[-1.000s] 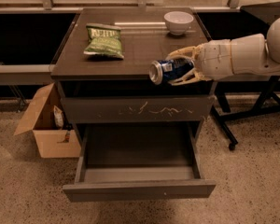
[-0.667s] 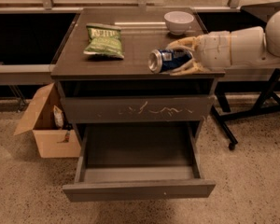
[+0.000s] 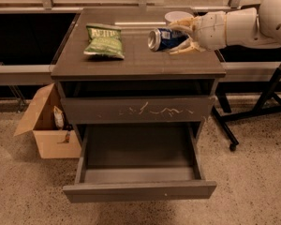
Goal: Pick pepsi can from middle drawer and place on counter
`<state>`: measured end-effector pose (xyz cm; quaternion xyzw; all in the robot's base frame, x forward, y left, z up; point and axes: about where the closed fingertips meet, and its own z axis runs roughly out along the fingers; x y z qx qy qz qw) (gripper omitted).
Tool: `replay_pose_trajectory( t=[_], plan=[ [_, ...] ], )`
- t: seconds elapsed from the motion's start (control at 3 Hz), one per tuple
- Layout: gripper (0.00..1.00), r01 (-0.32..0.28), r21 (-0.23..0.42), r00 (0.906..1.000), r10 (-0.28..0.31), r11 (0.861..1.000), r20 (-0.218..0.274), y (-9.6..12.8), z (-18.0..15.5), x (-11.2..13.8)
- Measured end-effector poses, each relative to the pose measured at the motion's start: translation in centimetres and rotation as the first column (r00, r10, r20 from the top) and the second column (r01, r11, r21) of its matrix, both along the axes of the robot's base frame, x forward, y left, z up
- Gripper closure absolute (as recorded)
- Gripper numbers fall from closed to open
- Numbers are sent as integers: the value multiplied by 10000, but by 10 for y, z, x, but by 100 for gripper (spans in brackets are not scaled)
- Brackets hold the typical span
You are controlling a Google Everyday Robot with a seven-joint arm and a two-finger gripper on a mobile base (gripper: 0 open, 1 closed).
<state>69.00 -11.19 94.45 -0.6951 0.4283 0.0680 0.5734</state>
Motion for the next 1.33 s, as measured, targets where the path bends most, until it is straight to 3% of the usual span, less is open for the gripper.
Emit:
replay_pose_trajectory(
  t=[0.33, 1.33],
  plan=[
    [100, -13, 102, 10000, 13, 9999, -25, 3, -1, 3],
    [100, 216, 687, 9917, -127, 9974, -1281, 14, -30, 67]
  ],
)
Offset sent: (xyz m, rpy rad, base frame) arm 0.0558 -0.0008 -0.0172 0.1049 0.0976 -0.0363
